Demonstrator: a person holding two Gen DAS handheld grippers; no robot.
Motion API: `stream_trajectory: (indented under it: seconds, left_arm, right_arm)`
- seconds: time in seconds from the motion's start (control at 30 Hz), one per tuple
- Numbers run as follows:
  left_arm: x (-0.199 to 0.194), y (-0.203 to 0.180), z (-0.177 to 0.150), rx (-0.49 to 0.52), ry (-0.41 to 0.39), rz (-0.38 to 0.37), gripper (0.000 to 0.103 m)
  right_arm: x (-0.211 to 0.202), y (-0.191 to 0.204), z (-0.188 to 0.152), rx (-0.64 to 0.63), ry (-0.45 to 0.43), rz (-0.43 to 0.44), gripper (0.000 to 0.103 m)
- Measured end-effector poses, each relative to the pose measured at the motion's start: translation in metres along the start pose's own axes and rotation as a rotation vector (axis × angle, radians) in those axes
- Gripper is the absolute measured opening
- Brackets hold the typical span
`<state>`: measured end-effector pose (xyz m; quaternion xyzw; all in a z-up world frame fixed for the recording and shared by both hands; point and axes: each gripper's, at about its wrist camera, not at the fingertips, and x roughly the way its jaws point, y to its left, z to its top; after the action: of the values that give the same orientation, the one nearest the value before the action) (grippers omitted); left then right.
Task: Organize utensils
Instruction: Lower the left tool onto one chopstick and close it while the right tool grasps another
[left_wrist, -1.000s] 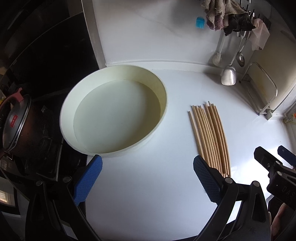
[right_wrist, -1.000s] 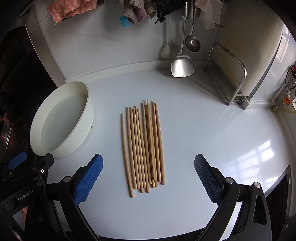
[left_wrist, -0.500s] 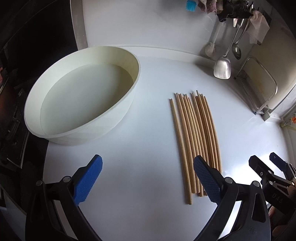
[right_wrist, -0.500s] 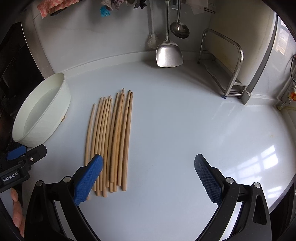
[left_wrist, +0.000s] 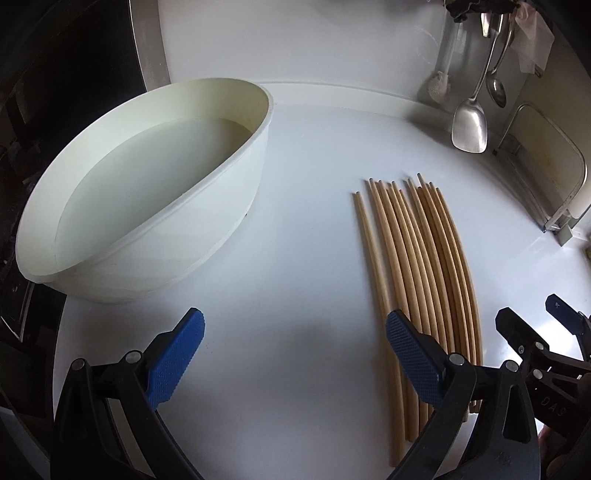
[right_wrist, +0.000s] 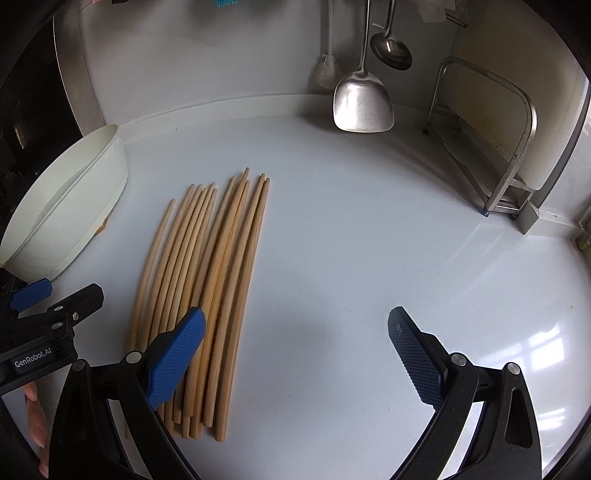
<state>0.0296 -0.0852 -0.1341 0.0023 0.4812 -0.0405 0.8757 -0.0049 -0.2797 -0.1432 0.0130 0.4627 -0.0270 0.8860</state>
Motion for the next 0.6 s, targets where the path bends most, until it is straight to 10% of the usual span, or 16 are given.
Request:
stream_trajectory:
  seconds: [0.6]
  left_arm:
    - [0.015,-0.008,-0.010,-0.021,0.041,-0.010,0.097]
  right_arm:
    - [0.027,-0.005,-0.002,0.027,0.028,-0.074,0.095]
